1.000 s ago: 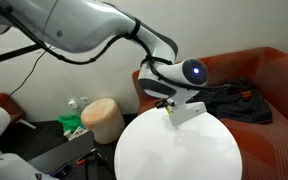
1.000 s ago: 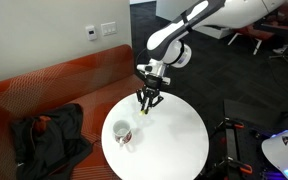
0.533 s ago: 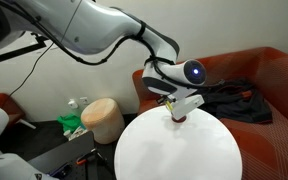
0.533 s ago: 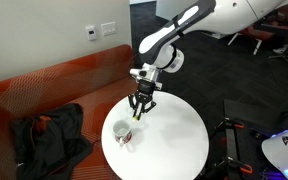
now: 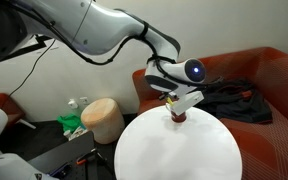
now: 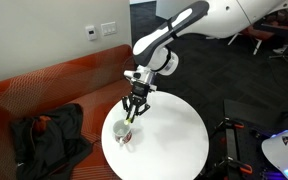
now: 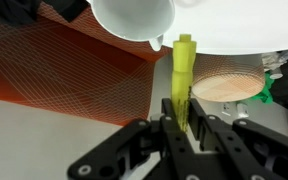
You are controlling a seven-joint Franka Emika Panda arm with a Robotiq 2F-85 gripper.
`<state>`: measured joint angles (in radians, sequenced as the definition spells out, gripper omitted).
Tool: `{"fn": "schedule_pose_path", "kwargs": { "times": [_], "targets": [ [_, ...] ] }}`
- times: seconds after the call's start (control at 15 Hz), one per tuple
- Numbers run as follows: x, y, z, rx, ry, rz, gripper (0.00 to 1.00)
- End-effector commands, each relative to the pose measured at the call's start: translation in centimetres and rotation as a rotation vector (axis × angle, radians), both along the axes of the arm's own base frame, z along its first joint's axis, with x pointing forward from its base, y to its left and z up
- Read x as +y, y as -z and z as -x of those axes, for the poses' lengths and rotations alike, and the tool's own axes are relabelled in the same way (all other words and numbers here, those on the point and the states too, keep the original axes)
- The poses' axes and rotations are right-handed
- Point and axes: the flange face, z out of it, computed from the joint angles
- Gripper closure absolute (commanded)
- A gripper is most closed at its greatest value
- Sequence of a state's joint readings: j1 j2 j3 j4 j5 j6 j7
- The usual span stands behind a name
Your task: Put the marker in the cup
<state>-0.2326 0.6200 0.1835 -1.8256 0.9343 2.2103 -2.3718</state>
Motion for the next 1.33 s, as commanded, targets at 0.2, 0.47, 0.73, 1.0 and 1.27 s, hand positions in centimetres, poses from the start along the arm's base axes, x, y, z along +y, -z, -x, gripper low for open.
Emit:
{"fn": "schedule_pose_path", "kwargs": {
  "times": [0.2,0.47,0.73,1.0,1.27],
  "targets": [
    [-0.7,0.1,-0.3,-0.012,-0.004,-0.038,0.95],
    [-1.0,0.1,-0.8,-0.032,0.000,-0.107,0.95],
    [-1.1,0.5,-1.2,-0.036,-0.007,-0.168,0.95],
    [-1.0,1.7,-1.6,-0.037,-0.009,-0.190,0.95],
    [-0.6,3.5,-2.1,-0.044,-0.020,-0.213,0.95]
  ]
}}
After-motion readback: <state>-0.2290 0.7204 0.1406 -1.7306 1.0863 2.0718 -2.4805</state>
